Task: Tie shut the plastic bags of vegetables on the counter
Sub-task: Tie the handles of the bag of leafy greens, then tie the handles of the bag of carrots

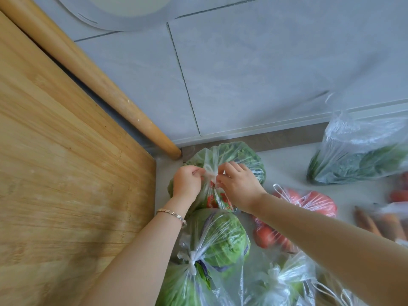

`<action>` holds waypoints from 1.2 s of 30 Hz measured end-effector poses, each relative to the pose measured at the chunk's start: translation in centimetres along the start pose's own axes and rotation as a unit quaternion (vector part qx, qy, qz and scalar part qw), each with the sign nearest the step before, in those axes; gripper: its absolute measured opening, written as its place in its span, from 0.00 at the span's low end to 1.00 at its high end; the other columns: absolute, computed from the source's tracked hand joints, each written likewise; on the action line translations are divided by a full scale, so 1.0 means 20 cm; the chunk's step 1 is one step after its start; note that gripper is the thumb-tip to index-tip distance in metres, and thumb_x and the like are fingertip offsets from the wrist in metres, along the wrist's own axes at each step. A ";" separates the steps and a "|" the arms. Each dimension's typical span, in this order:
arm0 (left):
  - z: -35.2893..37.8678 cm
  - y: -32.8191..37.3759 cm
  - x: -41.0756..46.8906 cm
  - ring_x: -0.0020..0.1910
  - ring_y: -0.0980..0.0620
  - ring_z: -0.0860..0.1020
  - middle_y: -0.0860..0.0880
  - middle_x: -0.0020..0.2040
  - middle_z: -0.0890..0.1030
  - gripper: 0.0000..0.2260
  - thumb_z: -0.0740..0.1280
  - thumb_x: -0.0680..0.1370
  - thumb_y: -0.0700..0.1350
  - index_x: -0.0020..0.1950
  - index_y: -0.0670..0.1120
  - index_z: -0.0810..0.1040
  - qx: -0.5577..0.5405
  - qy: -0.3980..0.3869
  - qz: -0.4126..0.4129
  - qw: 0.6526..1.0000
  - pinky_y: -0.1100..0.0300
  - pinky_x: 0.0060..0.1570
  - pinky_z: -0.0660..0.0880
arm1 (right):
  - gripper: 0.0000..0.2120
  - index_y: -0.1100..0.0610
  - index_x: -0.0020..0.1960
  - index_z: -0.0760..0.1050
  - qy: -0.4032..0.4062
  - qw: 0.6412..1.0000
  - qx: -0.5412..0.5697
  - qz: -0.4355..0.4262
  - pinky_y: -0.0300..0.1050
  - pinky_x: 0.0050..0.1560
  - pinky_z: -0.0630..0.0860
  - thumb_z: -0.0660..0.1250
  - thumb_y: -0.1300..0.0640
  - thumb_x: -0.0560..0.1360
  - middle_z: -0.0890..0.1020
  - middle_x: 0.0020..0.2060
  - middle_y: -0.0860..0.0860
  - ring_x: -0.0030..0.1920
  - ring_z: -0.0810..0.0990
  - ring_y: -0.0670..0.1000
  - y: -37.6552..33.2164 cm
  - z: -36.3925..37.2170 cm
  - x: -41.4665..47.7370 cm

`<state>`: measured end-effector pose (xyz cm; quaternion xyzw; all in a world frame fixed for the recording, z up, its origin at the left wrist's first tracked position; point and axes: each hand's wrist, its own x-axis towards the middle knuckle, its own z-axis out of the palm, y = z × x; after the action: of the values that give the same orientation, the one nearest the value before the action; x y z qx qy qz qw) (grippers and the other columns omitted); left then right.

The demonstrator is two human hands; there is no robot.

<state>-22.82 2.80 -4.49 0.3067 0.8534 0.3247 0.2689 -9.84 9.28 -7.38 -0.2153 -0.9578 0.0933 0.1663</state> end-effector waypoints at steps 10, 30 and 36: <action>-0.05 0.12 -0.13 0.58 0.43 0.72 0.46 0.58 0.76 0.11 0.61 0.77 0.42 0.57 0.47 0.76 0.288 0.054 0.177 0.940 0.52 0.57 0.67 | 0.16 0.52 0.64 0.70 -0.211 0.939 0.192 0.194 0.50 0.56 0.75 0.58 0.59 0.77 0.78 0.58 0.51 0.54 0.78 0.53 -0.06 -0.33 -0.11; 0.98 0.77 -1.00 0.50 0.50 0.77 0.47 0.51 0.81 0.08 0.61 0.76 0.44 0.50 0.44 0.78 0.243 -0.372 0.241 0.863 0.61 0.48 0.69 | 0.11 0.54 0.57 0.77 -0.167 0.913 0.069 0.365 0.43 0.55 0.73 0.60 0.55 0.77 0.81 0.53 0.50 0.52 0.79 0.51 0.75 -1.19 -1.34; 1.35 0.98 -1.20 0.66 0.47 0.66 0.47 0.65 0.68 0.27 0.68 0.70 0.56 0.65 0.46 0.67 0.263 -0.357 0.234 0.865 0.56 0.64 0.64 | 0.11 0.56 0.56 0.74 -0.145 0.906 0.076 0.390 0.46 0.48 0.75 0.61 0.53 0.76 0.81 0.50 0.53 0.46 0.78 0.51 1.13 -1.24 -1.56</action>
<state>17.85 8.30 -1.65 0.6514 0.6559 0.0099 0.3812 34.22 18.26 1.31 -0.5423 -0.8011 0.2531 -0.0079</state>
